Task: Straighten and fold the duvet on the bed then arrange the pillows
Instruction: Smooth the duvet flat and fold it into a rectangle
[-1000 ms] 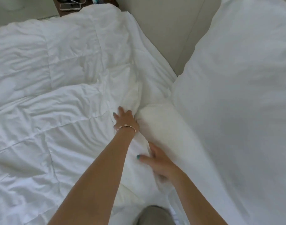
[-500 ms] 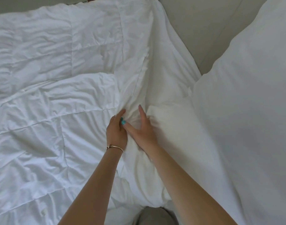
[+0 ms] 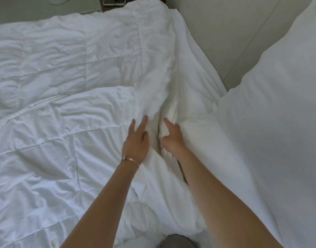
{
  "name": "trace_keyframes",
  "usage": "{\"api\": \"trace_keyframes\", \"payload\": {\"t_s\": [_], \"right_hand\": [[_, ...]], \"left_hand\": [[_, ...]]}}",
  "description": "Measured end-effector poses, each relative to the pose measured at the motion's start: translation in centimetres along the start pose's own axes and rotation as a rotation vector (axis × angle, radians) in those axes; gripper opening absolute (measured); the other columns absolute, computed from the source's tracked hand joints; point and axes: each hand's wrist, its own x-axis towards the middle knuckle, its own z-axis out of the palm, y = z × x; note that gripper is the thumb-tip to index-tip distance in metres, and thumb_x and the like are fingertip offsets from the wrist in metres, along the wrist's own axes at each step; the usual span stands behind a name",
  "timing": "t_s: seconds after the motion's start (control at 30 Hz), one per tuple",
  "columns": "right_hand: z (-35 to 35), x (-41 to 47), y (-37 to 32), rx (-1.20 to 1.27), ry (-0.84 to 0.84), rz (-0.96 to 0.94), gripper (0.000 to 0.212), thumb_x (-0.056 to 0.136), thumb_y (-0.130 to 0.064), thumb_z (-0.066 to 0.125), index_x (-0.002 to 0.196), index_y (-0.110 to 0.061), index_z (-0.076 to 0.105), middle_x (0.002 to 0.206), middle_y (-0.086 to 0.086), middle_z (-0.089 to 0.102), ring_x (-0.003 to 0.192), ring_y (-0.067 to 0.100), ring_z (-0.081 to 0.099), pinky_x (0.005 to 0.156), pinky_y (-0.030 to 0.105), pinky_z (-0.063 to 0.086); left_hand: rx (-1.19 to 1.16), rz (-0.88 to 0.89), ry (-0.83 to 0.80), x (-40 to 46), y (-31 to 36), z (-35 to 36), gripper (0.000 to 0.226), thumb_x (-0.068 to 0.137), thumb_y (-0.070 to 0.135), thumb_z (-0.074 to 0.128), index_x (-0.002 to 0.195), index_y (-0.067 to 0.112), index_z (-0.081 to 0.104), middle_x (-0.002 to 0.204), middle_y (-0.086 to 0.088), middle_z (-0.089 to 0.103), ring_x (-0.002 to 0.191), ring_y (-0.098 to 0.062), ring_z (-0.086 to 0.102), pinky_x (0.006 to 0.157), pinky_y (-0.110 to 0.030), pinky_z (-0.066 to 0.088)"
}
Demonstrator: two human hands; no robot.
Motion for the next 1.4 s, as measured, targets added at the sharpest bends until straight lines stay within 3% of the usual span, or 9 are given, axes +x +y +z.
{"api": "trace_keyframes", "payload": {"t_s": [0.2,0.37,0.53,0.8,0.93,1.03,1.2,1.3,1.4], "right_hand": [[-10.5,-2.9,-1.3,-0.006,0.279,-0.183,0.083,0.087,0.016,0.026,0.148,-0.039,0.029,0.162,0.0,0.002,0.144,0.013,0.023,0.078,-0.007,0.033],[-11.5,-2.9,0.6,-0.159,0.205,-0.156,0.085,0.088,0.005,0.043,0.153,-0.039,0.01,0.161,0.002,0.007,0.146,0.013,0.012,0.103,0.013,0.019],[-10.2,-6.9,6.2,-0.134,0.122,0.042,0.052,0.087,-0.029,0.059,0.136,-0.043,0.048,0.134,0.002,0.045,0.11,0.008,0.051,0.085,0.017,0.04],[-10.4,-12.7,8.0,0.162,0.018,0.223,0.018,0.09,-0.023,0.063,0.101,-0.038,0.063,0.104,0.002,0.067,0.088,0.019,0.066,0.08,0.038,0.054],[-12.4,-14.1,8.5,0.065,0.193,0.073,0.026,0.085,-0.008,0.068,0.099,-0.031,0.071,0.088,-0.017,0.064,0.076,-0.003,0.06,0.073,0.007,0.044],[-13.2,-15.3,8.8,-0.197,0.471,0.021,0.025,0.09,-0.007,0.062,0.093,-0.028,0.074,0.093,-0.006,0.065,0.084,0.008,0.06,0.076,0.004,0.036],[-12.6,-17.5,8.2,0.077,0.204,0.279,0.011,0.09,-0.043,0.061,0.1,-0.041,0.063,0.12,-0.001,0.059,0.096,0.013,0.06,0.079,0.025,0.044],[-12.3,-17.7,7.3,0.06,0.019,0.311,0.065,0.071,-0.064,0.072,0.128,-0.048,0.044,0.129,-0.012,0.031,0.109,0.013,0.046,0.087,0.03,0.041],[-10.0,-17.1,7.5,-0.195,0.041,0.259,0.077,0.071,-0.045,0.078,0.133,-0.047,0.033,0.125,-0.002,0.03,0.098,0.019,0.049,0.082,0.033,0.048]], "left_hand": [[0.018,0.258,0.008,0.8,7.7,1.1,0.067,0.095,0.009,0.04,0.154,0.017,0.011,0.162,-0.008,0.002,0.109,-0.033,0.058,0.082,-0.035,0.049],[-0.104,0.255,-0.321,1.4,10.3,5.7,0.068,0.097,0.029,0.042,0.154,0.029,0.007,0.161,0.011,-0.011,0.135,-0.031,0.03,0.108,-0.035,0.026],[-0.225,0.065,-0.477,2.1,9.3,7.9,0.057,0.1,0.042,0.039,0.152,0.038,0.017,0.161,0.012,-0.01,0.147,-0.028,0.005,0.116,-0.037,0.007],[-0.003,0.04,-0.344,-0.5,10.0,8.3,0.052,0.095,0.035,0.05,0.144,0.031,0.034,0.154,-0.009,0.006,0.135,-0.034,0.023,0.106,-0.039,0.032],[0.127,-0.074,-0.379,-3.1,10.0,8.1,0.049,0.096,0.037,0.043,0.144,0.035,0.031,0.137,-0.012,0.028,0.121,-0.037,0.035,0.097,-0.042,0.041],[-0.048,0.01,-0.365,-5.0,10.2,7.8,0.05,0.091,0.008,0.041,0.139,0.023,0.04,0.123,-0.009,0.027,0.1,-0.036,0.055,0.093,-0.038,0.048],[-0.248,0.144,-0.367,-6.8,10.8,8.0,0.049,0.097,-0.002,0.039,0.144,0.01,0.04,0.131,-0.006,0.032,0.094,-0.011,0.045,0.085,-0.008,0.032],[-0.348,0.027,-0.528,-5.9,10.3,7.7,0.051,0.096,0.0,0.039,0.145,0.013,0.04,0.115,-0.004,0.041,0.094,-0.015,0.05,0.088,-0.023,0.045],[-0.37,-0.065,-0.553,-4.5,11.1,6.9,0.048,0.098,0.02,0.045,0.146,0.022,0.041,0.106,-0.006,0.051,0.097,-0.018,0.054,0.09,-0.031,0.044]]}}
